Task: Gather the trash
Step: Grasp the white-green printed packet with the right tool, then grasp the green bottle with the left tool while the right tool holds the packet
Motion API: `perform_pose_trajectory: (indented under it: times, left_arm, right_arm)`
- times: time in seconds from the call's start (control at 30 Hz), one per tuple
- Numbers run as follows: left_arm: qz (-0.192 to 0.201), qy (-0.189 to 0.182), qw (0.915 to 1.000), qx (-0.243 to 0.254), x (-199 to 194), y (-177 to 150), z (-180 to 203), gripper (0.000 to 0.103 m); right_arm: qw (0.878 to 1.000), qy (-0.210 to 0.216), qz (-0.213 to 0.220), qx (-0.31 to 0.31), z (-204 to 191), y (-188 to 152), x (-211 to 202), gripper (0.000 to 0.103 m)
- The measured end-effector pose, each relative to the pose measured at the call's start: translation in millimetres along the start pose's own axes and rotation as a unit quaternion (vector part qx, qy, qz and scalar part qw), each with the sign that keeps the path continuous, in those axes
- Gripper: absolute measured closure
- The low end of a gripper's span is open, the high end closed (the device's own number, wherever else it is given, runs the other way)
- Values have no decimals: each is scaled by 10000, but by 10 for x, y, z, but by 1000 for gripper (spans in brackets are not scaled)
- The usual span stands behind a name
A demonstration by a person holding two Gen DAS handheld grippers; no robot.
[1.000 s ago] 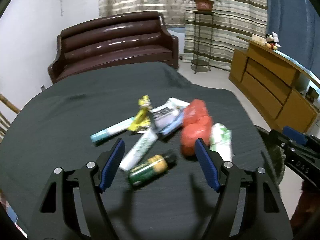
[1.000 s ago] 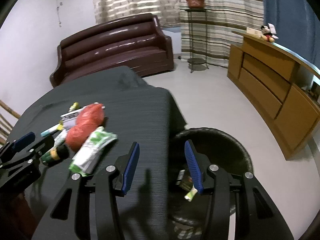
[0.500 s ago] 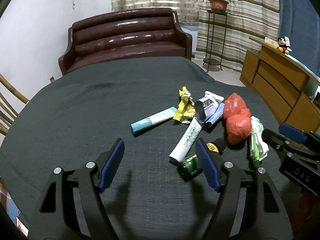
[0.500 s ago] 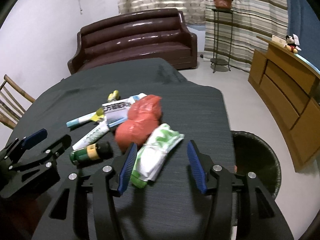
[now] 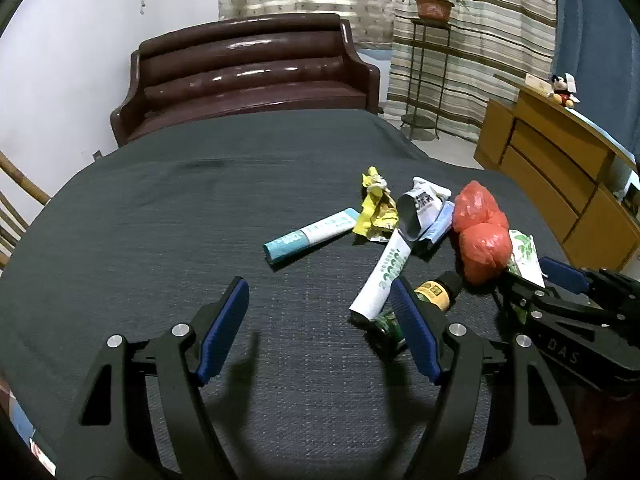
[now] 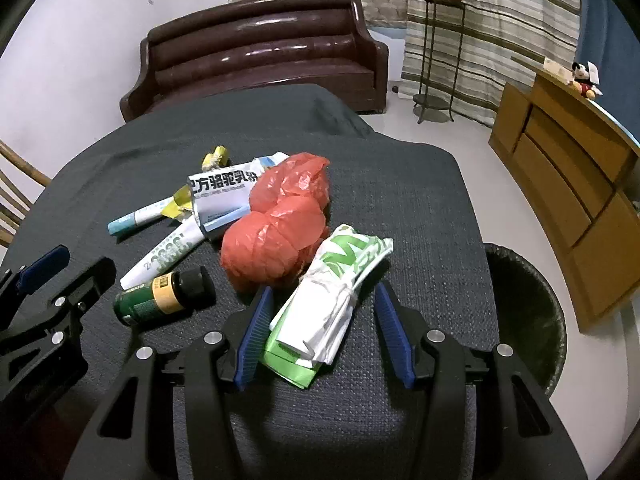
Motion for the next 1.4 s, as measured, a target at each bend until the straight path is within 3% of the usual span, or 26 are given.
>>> perform_pose_trajectory:
  times: [0.07,0.4,0.73,1.0,1.2,1.4]
  left_arm:
    - [-14,-49,10000,31,12,16,32,32]
    - [-65,-273,9992,277,47,10,290,32]
    - [-278,-406,9971,573,158,-16,447,32]
    - [-448,-510,9945,795,181,-84,566,47]
    - [-677,-799,9918,735,162,-191,684,60]
    - [-642,-743,9932,633,162,-186,665,55]
  right_arm:
    - [10000,18,-33,15,-3,-18,3,63]
    - [9999,105,28,134,84,-50,-58,72]
    - [9995,194,89,245,227,-112,-134,72]
    - [9992,285,108,265,304,-118,-140,72]
    - [9991,326,111,257,334,-128,-144,72]
    - [9990,357,110,242,363,-143,-146,72]
Point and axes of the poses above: each gripper's, at about its wrist camera, not at the fingertips, and x roughly the way its jaws point, z to its right, y to its top, the point moved 8 cm from there along x, roughly the way its jaws point, and after that the axes turned 1 degree about y, right-handed, at the moved point
